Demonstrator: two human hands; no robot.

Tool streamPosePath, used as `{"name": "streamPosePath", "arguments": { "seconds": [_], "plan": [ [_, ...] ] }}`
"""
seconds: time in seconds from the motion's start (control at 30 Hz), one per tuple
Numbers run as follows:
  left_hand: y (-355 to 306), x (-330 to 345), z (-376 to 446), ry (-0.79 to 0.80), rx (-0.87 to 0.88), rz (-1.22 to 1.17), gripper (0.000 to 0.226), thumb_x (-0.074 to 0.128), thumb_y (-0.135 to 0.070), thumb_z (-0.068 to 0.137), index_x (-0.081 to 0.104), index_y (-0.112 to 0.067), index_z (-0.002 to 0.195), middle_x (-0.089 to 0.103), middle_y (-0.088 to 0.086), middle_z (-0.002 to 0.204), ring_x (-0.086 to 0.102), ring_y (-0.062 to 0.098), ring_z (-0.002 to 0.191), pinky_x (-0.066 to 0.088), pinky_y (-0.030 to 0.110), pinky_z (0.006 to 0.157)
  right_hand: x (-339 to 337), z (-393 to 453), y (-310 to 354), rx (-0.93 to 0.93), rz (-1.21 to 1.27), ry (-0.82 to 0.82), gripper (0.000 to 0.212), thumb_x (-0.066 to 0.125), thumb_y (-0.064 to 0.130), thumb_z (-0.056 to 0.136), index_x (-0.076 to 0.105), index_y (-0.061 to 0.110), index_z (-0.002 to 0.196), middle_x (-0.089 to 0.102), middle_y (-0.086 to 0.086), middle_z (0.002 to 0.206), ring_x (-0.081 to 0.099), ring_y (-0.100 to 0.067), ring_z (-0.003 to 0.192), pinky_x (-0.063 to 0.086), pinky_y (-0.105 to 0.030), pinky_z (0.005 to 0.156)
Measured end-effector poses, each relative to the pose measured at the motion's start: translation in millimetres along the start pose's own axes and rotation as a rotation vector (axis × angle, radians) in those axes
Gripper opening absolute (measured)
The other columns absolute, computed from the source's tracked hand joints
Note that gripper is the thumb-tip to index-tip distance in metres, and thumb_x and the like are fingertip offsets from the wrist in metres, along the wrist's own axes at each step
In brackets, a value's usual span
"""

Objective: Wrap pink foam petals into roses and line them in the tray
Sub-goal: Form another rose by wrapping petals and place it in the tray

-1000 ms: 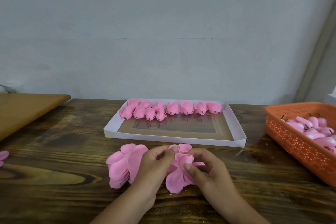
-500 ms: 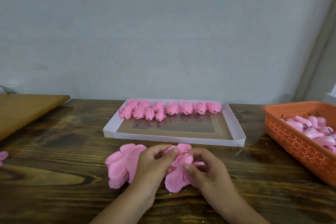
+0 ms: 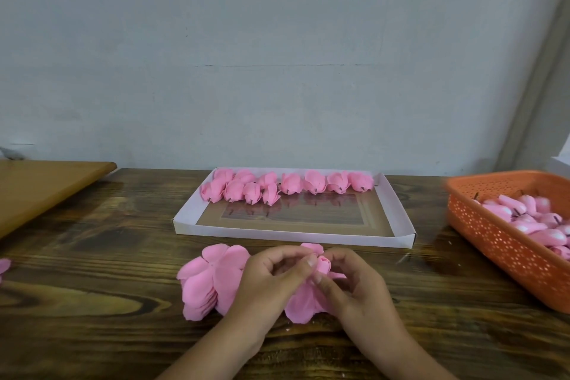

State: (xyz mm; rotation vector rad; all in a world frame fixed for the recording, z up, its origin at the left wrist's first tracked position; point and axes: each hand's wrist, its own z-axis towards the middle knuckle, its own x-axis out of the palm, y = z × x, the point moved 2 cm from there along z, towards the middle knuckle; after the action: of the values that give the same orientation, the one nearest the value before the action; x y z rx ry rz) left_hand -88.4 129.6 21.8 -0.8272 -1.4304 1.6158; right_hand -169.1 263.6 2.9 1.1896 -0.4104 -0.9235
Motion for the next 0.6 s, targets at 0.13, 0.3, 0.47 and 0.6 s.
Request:
{"name": "streamPosePath", "arguments": {
  "seconds": [0.13,0.3,0.47,0.6],
  "plan": [
    [3.6,-2.4,3.0,-0.003,-0.064,0.002,0.029,0.055,-0.017,0.100,0.082,-0.028,0.097,0.079,0.002,0.101,0.073,0.024,0.099,0.060,0.043,0.086,-2.2,0.5,-2.4,-0.006,-0.019,-0.045,0.025,0.069,0.011,0.091,0.068,0.036,0.099,0.075,0.005,0.098,0.072,-0.015,0.089,0.060,-0.035,0.076],
    [-0.4,-1.4,-0.1,0.008,-0.018,0.056,0.041,0.065,-0.002,0.094,0.080,-0.039,0.094,0.079,-0.005,0.097,0.073,0.004,0.087,0.055,0.017,0.069,-2.8,0.6,-1.2,-0.011,0.001,-0.070,0.024,0.072,0.013,0.089,0.070,0.035,0.099,0.075,0.003,0.097,0.072,-0.017,0.086,0.060,-0.044,0.076],
    [0.0,-2.4,1.4,-0.009,-0.022,0.021,0.025,0.074,-0.011,0.088,0.081,-0.034,0.095,0.079,-0.002,0.097,0.073,0.005,0.084,0.054,0.016,0.069,-2.4,0.3,3.4,-0.032,0.062,-0.067,0.024,0.077,0.016,0.085,0.073,0.034,0.101,0.076,0.000,0.098,0.072,-0.020,0.090,0.060,-0.047,0.080],
    [2.0,-4.6,2.4,0.026,-0.023,-0.011,0.029,0.076,-0.033,0.073,0.082,-0.024,0.100,0.079,0.000,0.097,0.071,0.002,0.081,0.054,0.017,0.070,-2.5,1.0,6.5,-0.052,0.124,-0.069,0.027,0.076,0.022,0.079,0.076,0.031,0.104,0.077,-0.003,0.099,0.072,-0.022,0.095,0.060,-0.038,0.083]
  ]
}}
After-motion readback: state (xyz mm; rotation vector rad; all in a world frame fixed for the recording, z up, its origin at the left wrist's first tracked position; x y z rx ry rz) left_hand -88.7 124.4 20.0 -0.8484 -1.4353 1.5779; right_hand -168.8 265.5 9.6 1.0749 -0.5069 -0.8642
